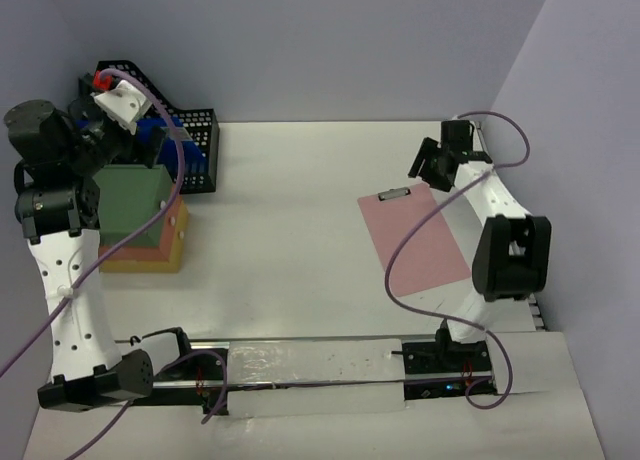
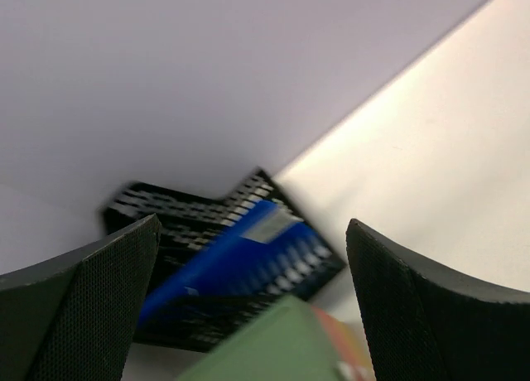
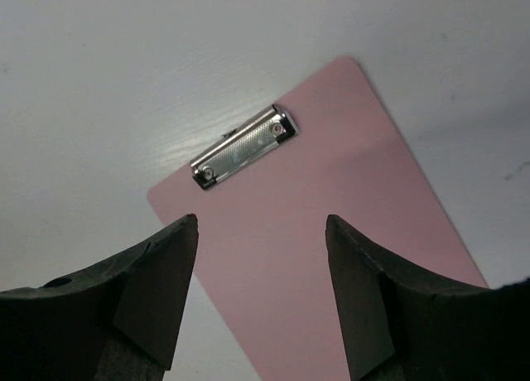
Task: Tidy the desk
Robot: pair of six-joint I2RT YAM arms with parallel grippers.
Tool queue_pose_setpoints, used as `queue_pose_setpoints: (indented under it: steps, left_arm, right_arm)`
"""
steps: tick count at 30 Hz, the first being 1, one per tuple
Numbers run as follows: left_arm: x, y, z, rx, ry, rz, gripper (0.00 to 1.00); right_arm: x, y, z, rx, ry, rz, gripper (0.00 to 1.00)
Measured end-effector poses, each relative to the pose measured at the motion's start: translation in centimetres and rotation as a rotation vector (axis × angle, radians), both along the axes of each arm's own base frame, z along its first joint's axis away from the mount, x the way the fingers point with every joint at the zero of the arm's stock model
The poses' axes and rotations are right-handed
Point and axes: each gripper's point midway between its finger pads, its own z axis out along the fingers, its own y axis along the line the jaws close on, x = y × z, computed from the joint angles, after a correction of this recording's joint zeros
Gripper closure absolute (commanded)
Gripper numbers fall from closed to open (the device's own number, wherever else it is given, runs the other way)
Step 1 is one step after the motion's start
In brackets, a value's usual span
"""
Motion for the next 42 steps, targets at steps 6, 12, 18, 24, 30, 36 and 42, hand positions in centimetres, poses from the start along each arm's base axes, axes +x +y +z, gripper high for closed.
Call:
queue_pose_setpoints:
  steps: [6, 12, 18, 24, 30, 36, 42]
  left_arm:
    - [0.3, -0.7, -8.4, -0.122, 0.294, 0.025, 0.01]
    - [-0.1, -1.0, -12.1, -0.147, 0.430, 0.036, 0.02]
    - [0.3, -2.4, -13.2, -0.125, 0.463, 0.000, 0.04]
    - [0.3, -2.7, -13.7, -0.095, 0.474, -0.008, 0.04]
    - [0.3, -2.7, -13.7, -0.090, 0.473, -0.011, 0.05]
    - [0.4, -2.8, -13.9, -0.089, 0.477, -0.012, 0.05]
    - [0.7, -2.7, -14.3, -0.086, 0.489, -0.008, 0.05]
  right_arm:
    - [5.0, -0.4, -1.4, -0.046, 0.098, -0.068, 0.33]
    - [6.3, -0.9, -2.7, -0.115, 0.160, -0.214, 0.34]
    - [6.4, 3.4, -5.6, -0.139, 0.229, -0.193, 0.34]
    - [5.4, 4.2, -7.9, -0.208, 0.297, -0.120, 0.36]
    - [4.4, 1.7, -9.0, -0.300, 0.311, -0.051, 0.53]
    - [3.3, 0.1, -10.2, -0.361, 0.351, 0.058, 0.61]
    - [4.1, -0.3, -9.9, -0.415, 0.327, 0.133, 0.63]
